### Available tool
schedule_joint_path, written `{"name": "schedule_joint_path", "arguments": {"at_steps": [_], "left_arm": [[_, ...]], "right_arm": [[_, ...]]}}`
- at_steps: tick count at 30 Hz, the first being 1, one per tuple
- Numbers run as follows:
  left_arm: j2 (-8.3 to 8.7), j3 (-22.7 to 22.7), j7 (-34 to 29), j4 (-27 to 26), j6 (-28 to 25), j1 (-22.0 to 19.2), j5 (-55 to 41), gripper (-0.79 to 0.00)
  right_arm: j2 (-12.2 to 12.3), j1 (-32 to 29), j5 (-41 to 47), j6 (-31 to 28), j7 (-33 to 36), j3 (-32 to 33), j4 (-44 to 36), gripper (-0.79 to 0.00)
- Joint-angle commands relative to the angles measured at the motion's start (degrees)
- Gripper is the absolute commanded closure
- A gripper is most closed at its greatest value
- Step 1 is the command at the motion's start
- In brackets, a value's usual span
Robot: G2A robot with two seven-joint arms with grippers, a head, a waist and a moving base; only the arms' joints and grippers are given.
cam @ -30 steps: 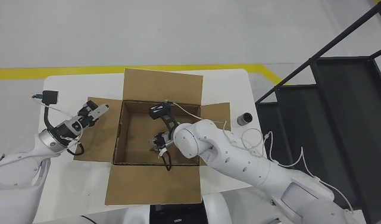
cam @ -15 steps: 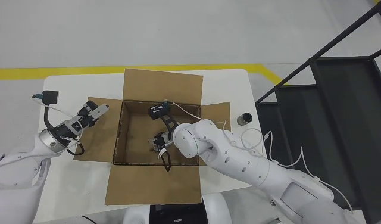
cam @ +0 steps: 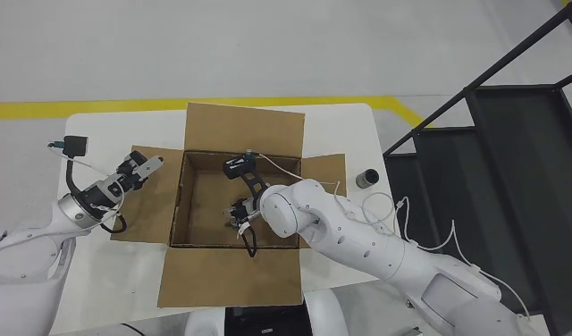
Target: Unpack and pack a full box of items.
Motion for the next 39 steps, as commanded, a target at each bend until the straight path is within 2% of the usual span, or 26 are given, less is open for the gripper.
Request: {"name": "schedule_joint_path", "arguments": {"at_steps": [1, 36, 39], "left_arm": [[0.0, 0.0, 0.0, 0.0, 0.0, 0.0, 0.0, -0.785], [0.0, 0.0, 0.0, 0.0, 0.0, 0.0, 0.0, -0.785], [0.0, 0.0, 0.0, 0.0, 0.0, 0.0, 0.0, -0.785]], "right_arm": [[0.0, 0.0, 0.0, 0.0, 0.0, 0.0, 0.0, -0.785], [0.0, 0.0, 0.0, 0.0, 0.0, 0.0, 0.0, -0.785], [0.0, -0.7, 0.2, -0.9, -1.2, 0.7, 1.9, -0.785]]}}
